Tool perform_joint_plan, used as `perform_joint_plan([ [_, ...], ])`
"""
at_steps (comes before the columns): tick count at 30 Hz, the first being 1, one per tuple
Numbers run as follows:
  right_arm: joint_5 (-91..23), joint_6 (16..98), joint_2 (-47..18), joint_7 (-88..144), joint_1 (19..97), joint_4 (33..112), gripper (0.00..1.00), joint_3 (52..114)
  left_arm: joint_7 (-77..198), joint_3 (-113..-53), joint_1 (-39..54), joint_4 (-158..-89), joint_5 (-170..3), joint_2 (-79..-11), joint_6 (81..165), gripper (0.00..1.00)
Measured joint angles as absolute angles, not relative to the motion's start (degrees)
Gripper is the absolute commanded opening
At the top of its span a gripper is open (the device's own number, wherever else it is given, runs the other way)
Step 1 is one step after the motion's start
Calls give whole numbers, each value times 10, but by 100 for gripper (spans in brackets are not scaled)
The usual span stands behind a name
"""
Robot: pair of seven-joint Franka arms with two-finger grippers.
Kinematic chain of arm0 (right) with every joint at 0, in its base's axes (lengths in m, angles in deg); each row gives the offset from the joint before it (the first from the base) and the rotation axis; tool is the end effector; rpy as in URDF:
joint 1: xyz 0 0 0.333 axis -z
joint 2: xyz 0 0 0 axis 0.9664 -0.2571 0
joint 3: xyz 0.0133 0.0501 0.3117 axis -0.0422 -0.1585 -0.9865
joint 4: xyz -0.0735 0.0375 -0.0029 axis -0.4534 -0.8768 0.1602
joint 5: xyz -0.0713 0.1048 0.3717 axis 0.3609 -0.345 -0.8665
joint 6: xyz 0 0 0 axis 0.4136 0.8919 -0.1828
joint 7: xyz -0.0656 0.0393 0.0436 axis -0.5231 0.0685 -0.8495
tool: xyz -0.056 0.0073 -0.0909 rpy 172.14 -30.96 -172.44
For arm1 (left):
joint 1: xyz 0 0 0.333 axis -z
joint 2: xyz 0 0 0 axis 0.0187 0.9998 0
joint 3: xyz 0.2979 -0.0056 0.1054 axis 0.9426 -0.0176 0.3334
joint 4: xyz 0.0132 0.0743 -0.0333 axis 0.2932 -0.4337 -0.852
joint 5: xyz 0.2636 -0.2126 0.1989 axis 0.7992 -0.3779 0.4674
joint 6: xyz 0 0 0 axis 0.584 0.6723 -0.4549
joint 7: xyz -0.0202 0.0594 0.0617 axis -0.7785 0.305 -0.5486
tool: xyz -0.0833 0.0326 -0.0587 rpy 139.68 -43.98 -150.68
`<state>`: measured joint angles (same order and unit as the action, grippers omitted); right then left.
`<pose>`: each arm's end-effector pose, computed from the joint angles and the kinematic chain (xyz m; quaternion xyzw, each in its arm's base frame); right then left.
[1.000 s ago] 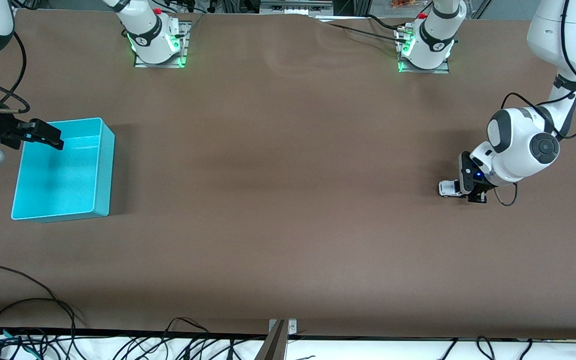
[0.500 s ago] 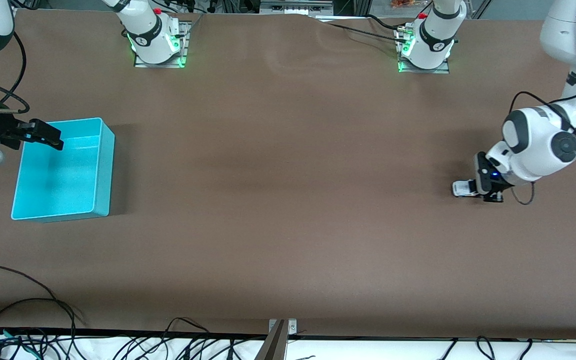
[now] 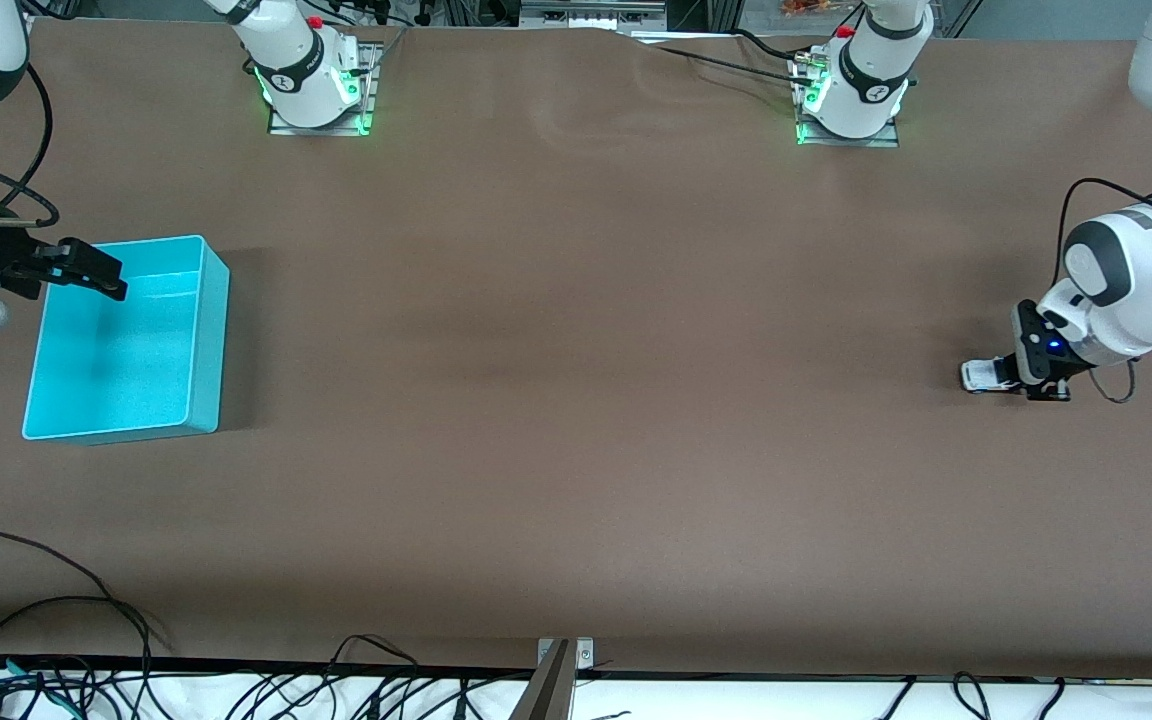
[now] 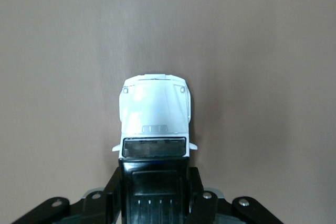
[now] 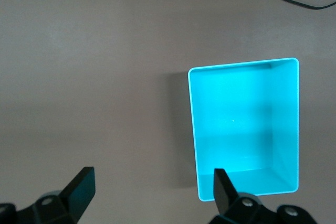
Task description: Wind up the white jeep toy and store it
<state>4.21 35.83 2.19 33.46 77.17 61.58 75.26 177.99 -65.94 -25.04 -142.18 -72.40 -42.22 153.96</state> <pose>0.5976 0.0001 0.5732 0.9999 0.0013 -0.0101 0.0100 0.5458 0.2273 0.1903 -0.7064 0.7078 0.0015 0.0083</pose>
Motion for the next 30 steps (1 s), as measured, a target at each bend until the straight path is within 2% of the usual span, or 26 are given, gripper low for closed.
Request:
perform_joint_plan([
  [8, 42, 358, 22, 335, 772, 616, 100, 753, 1813, -629, -261, -1398, -724, -407, 1540, 4],
  [30, 42, 358, 22, 335, 772, 616, 100, 753, 1893, -628, -330, -1346, -724, -375, 1540, 5],
])
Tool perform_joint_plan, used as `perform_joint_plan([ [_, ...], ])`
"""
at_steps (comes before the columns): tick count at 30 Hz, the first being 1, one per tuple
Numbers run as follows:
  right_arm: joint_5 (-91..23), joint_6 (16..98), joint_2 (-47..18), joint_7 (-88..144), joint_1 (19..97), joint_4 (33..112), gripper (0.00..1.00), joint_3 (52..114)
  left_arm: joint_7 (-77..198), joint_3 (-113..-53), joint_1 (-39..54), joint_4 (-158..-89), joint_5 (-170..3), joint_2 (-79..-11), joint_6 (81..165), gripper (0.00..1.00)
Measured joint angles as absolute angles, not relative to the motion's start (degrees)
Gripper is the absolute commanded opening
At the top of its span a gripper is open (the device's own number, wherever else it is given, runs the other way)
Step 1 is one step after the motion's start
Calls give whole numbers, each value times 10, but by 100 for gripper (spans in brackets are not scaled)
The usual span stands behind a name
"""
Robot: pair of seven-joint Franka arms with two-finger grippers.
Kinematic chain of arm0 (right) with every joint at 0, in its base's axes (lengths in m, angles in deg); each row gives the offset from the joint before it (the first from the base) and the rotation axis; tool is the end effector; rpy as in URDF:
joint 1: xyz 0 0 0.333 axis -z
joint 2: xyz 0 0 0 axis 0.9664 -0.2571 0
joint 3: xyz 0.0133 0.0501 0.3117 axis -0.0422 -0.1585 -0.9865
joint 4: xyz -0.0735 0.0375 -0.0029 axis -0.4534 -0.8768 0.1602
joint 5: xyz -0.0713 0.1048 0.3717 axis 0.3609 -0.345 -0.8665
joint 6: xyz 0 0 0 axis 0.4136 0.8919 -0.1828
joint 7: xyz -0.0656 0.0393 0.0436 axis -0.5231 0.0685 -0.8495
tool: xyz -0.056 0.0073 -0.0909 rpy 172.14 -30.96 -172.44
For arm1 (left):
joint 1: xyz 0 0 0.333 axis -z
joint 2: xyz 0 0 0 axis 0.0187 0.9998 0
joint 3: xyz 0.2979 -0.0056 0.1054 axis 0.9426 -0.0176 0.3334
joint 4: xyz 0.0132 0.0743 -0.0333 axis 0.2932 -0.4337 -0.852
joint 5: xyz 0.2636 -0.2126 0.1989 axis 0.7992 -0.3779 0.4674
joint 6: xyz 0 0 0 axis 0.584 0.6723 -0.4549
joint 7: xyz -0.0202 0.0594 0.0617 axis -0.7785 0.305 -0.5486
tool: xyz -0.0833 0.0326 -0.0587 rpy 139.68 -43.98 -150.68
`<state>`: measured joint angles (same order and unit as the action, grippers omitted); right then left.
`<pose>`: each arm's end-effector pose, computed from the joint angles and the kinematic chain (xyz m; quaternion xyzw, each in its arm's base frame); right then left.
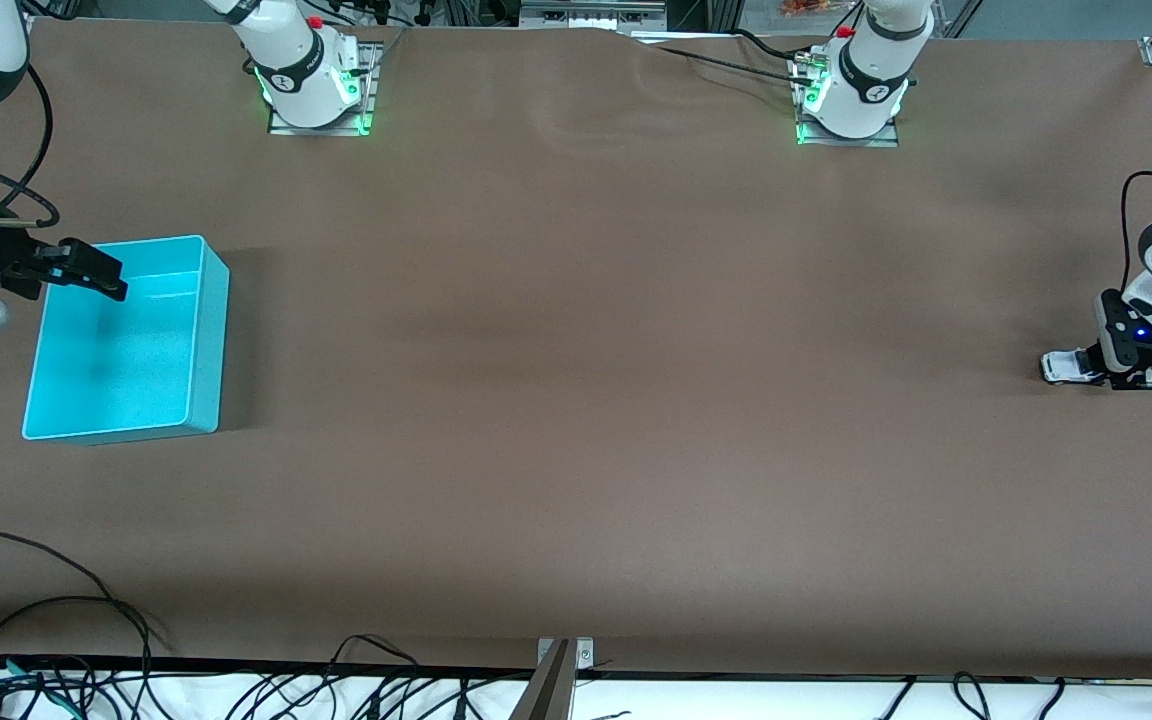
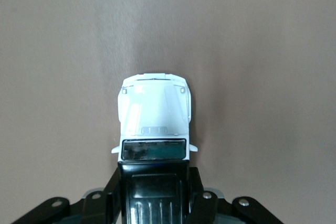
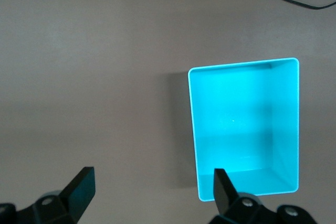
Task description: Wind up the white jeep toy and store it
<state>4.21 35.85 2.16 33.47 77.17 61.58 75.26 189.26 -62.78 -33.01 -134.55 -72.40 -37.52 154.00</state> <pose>0.5978 0.0001 0.5729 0.9999 0.0012 -0.0102 0.0100 0.5236 0.3488 0.1908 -0.7022 0.7110 0.0120 0.0361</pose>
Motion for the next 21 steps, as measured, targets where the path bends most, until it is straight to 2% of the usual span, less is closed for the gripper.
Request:
perform_joint_plan([
  [4, 42, 358, 22, 335, 772, 616, 100, 753, 1898, -628, -338, -1340, -724, -372, 1540, 7],
  [5, 42, 358, 22, 335, 772, 616, 100, 753, 1899, -628, -340, -1338, -724, -371, 1540, 10],
  [6, 42, 358, 22, 335, 772, 616, 100, 753, 1899, -628, -342, -1337, -724, -370, 1540, 18],
  [8, 42, 358, 22, 335, 772, 616, 100, 753, 1901, -628, -346, -1334, -724, -368, 1540, 52],
  [9, 42, 358, 22, 335, 772, 616, 100, 753, 1901, -628, -347, -1333, -724, -367, 1540, 73],
  [10, 42, 358, 22, 335, 772, 616, 100, 753, 1902, -628, -348, -1332, -724, -367, 1540, 100],
  [15, 42, 358, 22, 335, 772, 616, 100, 753, 1906, -629, -349, -1324, -724, -364, 1527, 100],
  [21, 42, 358, 22, 335, 772, 616, 100, 753, 1911, -631, -342, -1297, -723, -349, 1459, 100],
])
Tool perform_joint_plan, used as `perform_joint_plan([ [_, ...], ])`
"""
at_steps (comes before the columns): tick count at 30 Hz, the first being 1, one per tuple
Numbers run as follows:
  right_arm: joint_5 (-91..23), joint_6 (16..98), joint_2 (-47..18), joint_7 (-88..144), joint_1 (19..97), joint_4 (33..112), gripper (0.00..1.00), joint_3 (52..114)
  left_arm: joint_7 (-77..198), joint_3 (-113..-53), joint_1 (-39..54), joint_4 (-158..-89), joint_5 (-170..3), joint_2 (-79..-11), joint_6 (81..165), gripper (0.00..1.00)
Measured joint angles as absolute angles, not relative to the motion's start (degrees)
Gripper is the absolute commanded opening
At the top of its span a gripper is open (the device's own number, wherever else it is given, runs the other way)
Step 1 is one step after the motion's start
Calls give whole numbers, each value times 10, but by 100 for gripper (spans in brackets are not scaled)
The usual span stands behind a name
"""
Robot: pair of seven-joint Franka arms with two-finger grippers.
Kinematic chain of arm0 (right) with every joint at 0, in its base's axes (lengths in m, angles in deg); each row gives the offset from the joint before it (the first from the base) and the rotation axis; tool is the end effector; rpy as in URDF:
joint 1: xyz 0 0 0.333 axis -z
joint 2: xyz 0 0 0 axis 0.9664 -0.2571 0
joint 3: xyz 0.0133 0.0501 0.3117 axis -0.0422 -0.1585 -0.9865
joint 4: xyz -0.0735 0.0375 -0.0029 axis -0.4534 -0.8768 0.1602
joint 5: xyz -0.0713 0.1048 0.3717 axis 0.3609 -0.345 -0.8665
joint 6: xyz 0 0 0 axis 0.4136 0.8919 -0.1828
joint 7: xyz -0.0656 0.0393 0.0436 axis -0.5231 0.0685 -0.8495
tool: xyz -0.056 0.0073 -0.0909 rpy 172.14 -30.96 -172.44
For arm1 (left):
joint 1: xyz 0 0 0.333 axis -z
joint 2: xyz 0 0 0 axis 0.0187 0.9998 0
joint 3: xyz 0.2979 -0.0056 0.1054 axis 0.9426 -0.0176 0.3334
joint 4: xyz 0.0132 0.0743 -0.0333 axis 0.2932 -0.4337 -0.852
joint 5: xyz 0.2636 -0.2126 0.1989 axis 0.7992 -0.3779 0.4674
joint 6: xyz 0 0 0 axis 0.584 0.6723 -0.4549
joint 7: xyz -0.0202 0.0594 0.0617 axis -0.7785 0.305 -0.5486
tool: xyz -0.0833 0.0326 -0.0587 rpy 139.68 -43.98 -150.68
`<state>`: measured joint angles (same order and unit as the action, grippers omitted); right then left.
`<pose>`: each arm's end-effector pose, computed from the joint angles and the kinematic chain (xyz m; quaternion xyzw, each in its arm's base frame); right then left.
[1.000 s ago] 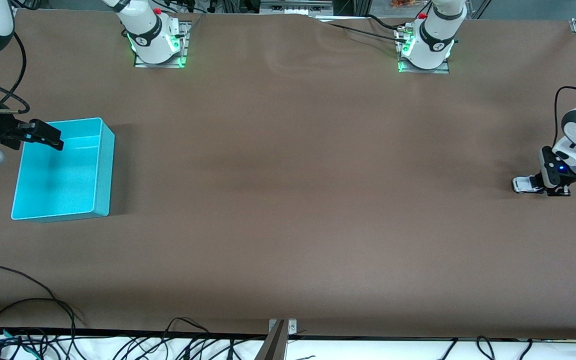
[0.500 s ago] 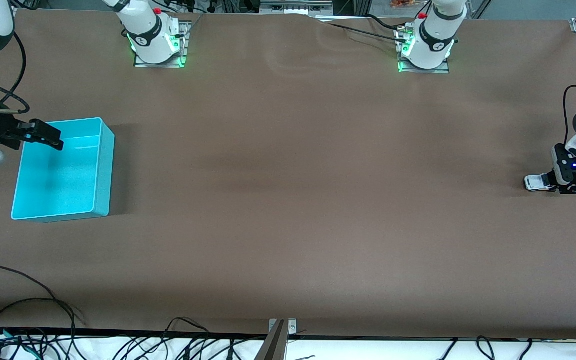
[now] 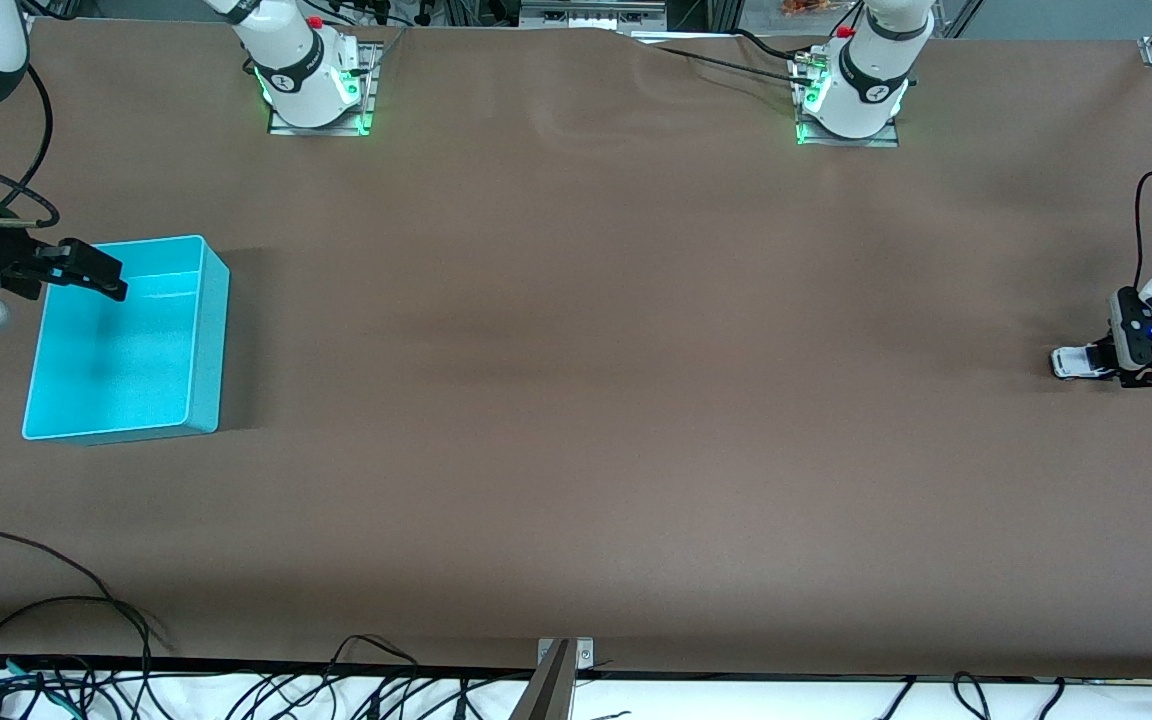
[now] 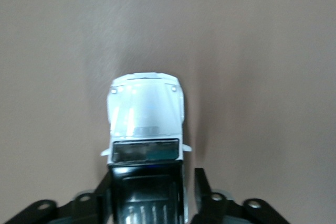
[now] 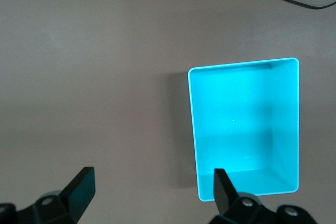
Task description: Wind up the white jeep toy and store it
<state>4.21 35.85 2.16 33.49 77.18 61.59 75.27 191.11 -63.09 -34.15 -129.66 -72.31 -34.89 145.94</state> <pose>0.5978 -0.0001 0.5728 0.9999 0.0008 -0.0103 0.0100 0.5258 0.3621 0.1821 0.6967 -0.7168 -0.0230 0.0138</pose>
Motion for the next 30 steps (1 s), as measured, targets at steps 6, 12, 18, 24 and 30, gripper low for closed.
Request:
perform_joint_plan([
  [6, 42, 358, 22, 335, 772, 616, 100, 753, 1908, -631, -329, -1264, -723, -341, 1415, 100],
  [12, 42, 358, 21, 335, 772, 616, 100, 753, 1876, -631, -319, -1232, -723, -349, 1371, 100],
  [18, 42, 358, 21, 335, 772, 616, 100, 753, 1815, -631, -305, -1209, -723, -370, 1310, 100],
  [24, 42, 358, 21, 335, 772, 616, 100, 753, 1724, -631, -279, -1192, -723, -393, 1246, 100],
  [30, 42, 359, 21, 335, 772, 616, 100, 753, 1613, -632, -243, -1163, -723, -409, 1156, 100],
])
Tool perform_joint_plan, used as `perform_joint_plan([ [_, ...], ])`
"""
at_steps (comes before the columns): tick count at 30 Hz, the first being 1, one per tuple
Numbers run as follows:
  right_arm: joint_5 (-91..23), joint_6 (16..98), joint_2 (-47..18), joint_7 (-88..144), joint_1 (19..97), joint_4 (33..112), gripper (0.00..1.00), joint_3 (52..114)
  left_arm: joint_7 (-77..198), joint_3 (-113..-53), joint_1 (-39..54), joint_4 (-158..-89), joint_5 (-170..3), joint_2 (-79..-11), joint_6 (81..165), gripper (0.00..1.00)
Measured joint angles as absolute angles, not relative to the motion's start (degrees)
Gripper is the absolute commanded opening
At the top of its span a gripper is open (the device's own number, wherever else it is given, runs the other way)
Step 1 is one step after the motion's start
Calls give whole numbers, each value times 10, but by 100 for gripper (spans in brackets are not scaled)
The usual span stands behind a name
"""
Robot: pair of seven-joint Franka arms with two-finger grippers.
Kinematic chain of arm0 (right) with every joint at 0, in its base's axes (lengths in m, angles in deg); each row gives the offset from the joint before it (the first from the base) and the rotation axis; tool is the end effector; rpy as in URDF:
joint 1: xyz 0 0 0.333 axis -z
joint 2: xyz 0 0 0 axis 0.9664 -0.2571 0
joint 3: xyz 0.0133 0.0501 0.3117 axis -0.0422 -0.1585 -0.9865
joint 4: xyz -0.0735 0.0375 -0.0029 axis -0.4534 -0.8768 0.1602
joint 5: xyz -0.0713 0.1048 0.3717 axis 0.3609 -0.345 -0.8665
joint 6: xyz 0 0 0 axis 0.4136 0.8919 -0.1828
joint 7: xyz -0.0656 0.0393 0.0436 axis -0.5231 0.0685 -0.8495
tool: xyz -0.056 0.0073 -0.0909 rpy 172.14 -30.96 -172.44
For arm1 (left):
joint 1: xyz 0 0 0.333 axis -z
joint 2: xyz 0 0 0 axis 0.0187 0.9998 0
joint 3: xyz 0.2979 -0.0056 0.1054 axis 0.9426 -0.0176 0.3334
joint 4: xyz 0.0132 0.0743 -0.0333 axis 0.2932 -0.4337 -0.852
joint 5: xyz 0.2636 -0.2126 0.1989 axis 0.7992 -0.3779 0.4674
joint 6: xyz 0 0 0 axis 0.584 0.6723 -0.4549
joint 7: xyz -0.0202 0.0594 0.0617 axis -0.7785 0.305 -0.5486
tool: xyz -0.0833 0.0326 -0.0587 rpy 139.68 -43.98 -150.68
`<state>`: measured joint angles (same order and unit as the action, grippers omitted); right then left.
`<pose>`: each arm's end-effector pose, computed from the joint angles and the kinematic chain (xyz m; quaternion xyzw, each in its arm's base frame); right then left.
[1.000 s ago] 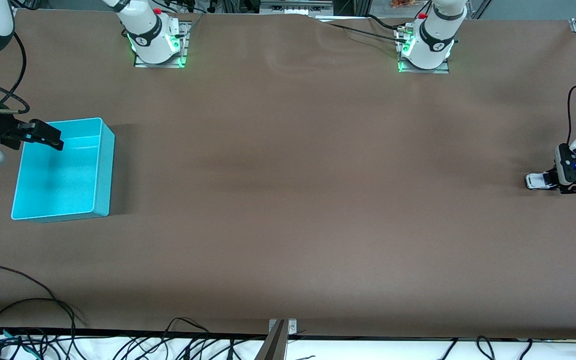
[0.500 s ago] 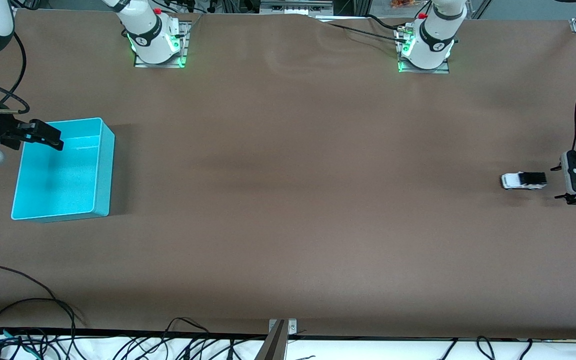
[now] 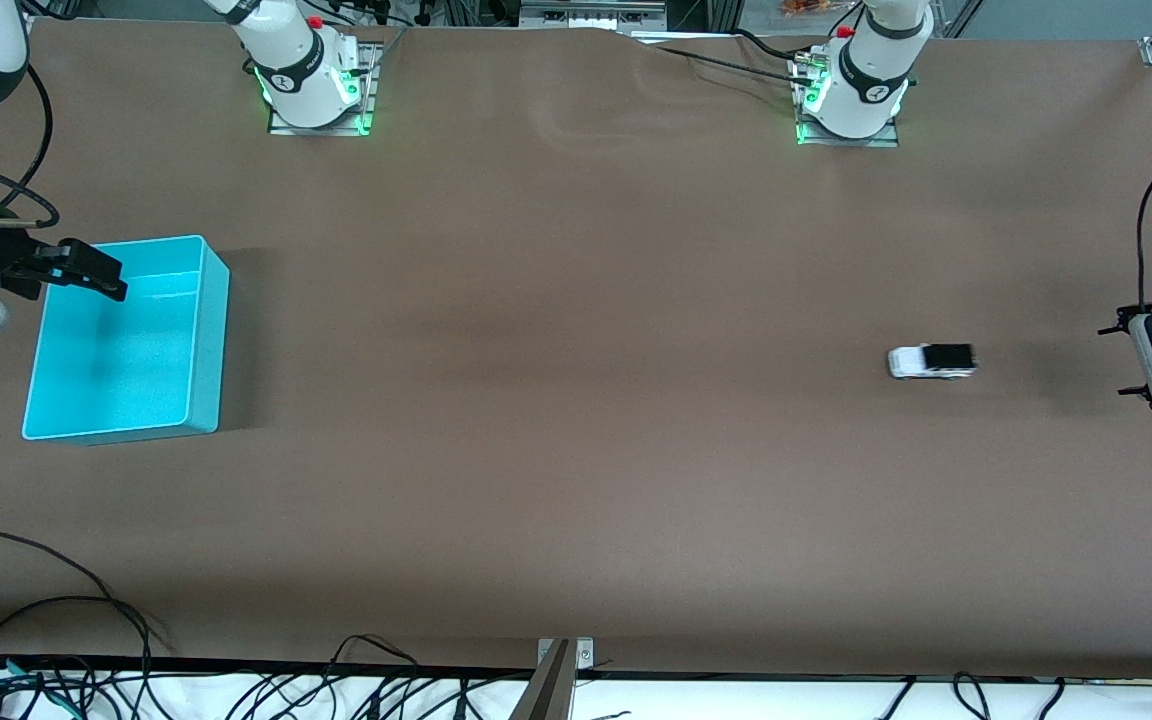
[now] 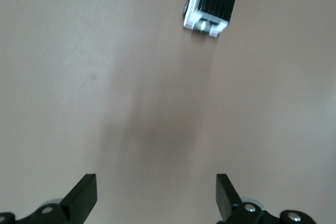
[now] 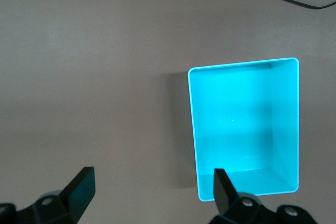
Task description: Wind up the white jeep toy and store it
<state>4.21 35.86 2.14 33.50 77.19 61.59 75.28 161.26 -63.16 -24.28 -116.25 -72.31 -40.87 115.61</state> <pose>0.5979 -0.0003 0.5726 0.9999 0.0006 -0.0104 0.0100 0.5981 0.2758 0.3080 0.8096 -0.5755 -0.0778 0.0853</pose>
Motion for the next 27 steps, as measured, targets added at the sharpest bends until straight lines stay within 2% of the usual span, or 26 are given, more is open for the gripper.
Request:
perform_joint_plan([
  [9, 42, 363, 20, 335, 772, 616, 100, 754, 1436, -632, -181, -1105, -723, -412, 1026, 100],
  [18, 42, 369, 18, 335, 772, 614, 100, 755, 1294, -639, -125, -1085, -724, -420, 983, 100],
  [27, 42, 369, 18, 335, 773, 613, 100, 756, 1100, -699, -112, -1081, -724, -457, 934, 100],
])
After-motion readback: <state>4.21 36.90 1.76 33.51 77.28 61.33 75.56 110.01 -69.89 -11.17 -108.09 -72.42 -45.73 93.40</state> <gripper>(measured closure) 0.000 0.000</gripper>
